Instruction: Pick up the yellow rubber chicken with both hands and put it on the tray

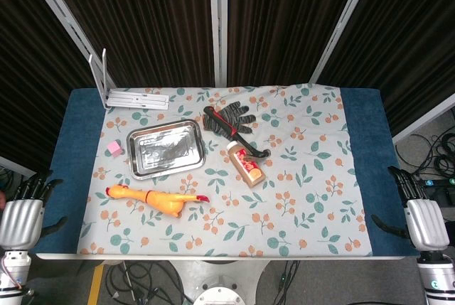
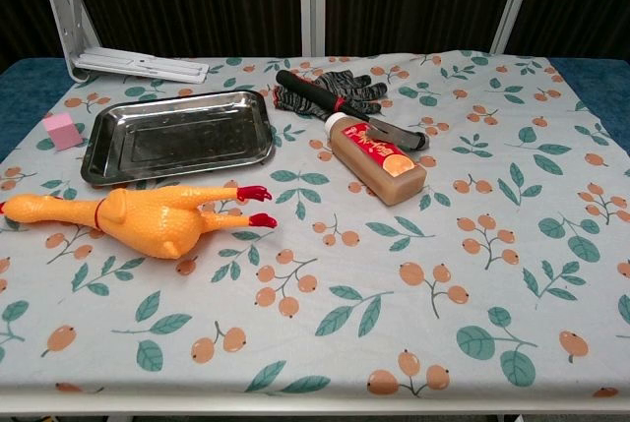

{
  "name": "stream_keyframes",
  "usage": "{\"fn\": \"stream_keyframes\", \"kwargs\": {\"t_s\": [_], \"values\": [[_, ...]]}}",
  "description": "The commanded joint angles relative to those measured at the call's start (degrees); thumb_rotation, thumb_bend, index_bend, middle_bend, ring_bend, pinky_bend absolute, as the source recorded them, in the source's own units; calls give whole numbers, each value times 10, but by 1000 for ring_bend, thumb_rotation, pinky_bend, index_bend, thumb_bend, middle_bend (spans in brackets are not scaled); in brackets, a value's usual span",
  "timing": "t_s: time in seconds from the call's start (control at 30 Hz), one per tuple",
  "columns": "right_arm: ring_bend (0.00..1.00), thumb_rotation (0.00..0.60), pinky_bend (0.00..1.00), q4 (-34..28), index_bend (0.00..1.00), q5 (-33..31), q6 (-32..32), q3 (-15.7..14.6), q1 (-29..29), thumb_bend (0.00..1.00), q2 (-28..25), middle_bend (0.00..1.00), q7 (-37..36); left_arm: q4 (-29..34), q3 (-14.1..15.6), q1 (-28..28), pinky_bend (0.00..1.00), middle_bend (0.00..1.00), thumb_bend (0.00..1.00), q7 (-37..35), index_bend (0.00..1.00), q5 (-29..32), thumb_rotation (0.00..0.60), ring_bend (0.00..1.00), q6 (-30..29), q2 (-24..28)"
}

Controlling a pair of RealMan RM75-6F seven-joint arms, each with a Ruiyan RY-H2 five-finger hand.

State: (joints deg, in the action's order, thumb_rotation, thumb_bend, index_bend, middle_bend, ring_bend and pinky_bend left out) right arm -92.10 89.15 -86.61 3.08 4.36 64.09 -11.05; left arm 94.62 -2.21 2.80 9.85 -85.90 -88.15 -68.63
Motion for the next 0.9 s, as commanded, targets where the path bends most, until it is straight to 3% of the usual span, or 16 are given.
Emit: {"fn": "stream_keyframes", "kwargs": {"t_s": [0.03,0.47,0.67,0.9], "values": [[64,600,163,-1,21,1,0,0,0,84,0,80,1,-1,1,0,188,229,143,-1,301,1,600,132,2,0],[65,600,163,2,20,3,-5,3,1,84,-5,80,0,-6,0,23,188,229,134,-19,301,-19,600,132,27,0],[64,600,163,-9,21,7,3,10,12,84,-26,81,16,-15,-2,84,190,229,117,-111,301,-41,600,132,109,-7],[64,600,163,-22,21,3,5,17,17,84,-38,80,26,-24,-8,152,199,246,123,-123,301,-41,600,161,202,-38]]}}
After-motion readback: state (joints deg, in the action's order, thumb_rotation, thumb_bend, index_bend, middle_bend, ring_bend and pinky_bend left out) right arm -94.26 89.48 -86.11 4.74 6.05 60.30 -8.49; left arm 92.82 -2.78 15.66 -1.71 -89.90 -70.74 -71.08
